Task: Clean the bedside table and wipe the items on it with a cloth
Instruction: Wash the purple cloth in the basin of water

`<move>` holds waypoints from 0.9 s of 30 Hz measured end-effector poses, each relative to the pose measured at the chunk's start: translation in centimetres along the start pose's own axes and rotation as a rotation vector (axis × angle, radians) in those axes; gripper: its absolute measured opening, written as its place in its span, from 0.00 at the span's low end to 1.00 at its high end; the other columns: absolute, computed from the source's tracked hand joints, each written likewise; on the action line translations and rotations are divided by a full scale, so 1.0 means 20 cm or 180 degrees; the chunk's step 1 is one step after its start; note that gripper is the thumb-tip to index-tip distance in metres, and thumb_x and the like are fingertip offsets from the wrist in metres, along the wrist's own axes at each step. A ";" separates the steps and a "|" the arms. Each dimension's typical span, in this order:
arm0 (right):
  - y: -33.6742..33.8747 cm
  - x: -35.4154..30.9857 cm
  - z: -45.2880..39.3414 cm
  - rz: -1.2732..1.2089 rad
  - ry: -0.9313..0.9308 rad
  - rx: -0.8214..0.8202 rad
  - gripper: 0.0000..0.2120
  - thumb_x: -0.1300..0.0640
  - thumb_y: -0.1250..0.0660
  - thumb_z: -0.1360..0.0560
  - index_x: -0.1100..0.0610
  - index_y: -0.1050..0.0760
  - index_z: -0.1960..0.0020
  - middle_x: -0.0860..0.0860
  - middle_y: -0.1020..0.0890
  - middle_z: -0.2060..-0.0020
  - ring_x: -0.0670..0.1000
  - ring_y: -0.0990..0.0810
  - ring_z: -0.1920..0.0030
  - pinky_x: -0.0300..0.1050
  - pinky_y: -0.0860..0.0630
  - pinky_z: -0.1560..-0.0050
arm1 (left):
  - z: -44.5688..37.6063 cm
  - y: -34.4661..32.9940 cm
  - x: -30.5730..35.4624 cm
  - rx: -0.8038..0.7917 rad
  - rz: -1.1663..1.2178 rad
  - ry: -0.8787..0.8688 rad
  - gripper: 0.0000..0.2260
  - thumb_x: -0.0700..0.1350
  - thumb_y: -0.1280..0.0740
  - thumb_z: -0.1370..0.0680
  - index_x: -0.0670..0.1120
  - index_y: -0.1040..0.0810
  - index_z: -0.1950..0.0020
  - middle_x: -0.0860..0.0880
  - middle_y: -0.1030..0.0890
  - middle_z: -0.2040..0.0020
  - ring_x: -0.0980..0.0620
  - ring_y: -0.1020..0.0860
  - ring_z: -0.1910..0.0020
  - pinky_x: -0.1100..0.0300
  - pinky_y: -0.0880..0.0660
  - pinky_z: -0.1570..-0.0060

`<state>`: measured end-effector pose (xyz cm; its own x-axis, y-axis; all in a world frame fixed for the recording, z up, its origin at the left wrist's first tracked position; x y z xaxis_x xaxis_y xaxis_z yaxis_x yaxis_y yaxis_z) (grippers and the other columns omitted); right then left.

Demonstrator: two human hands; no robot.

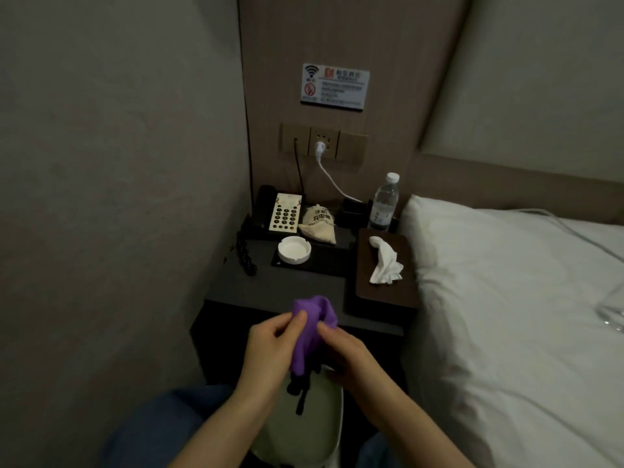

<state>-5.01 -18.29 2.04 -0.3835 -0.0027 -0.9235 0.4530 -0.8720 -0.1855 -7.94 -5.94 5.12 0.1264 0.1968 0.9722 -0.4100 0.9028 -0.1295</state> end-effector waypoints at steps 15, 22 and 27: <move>0.11 0.39 -0.33 -0.0705 -0.0975 0.0799 0.12 0.56 0.34 0.22 0.65 0.22 0.45 0.62 0.15 0.56 0.56 0.16 0.62 0.46 0.19 0.65 | -0.23 0.18 -0.67 -0.0547 0.0675 0.2603 0.31 0.68 0.36 0.29 0.44 0.19 0.42 0.40 0.19 0.42 0.41 0.21 0.44 0.49 0.25 0.42; 0.34 0.62 -0.47 0.0217 -0.1287 0.1239 0.10 0.54 0.38 0.21 0.59 0.21 0.52 0.56 0.15 0.58 0.52 0.17 0.60 0.41 0.23 0.62 | -0.34 0.26 -1.02 0.0252 0.1052 0.2616 0.17 0.45 0.33 0.22 0.37 0.23 0.36 0.36 0.20 0.42 0.40 0.20 0.47 0.50 0.23 0.50; 0.42 0.90 -0.59 0.0865 -0.1861 0.1291 0.17 0.57 0.41 0.19 0.64 0.27 0.35 0.62 0.22 0.40 0.61 0.22 0.41 0.54 0.25 0.38 | -0.46 0.37 -1.23 0.0811 -0.0831 0.2094 0.13 0.39 0.39 0.19 0.38 0.23 0.38 0.39 0.20 0.42 0.41 0.22 0.45 0.46 0.24 0.42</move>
<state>1.32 -19.83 -20.09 -0.7158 -0.4034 -0.5700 0.3044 -0.9149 0.2653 -5.81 -0.63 -21.60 0.7292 0.2485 0.6376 -0.4790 0.8508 0.2162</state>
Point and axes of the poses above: each hand's wrist, its own z-axis away from the middle knuckle, its own y-axis out of the back of the hand, x = y × z, the point moved 5 cm from there along -z, towards the middle knuckle
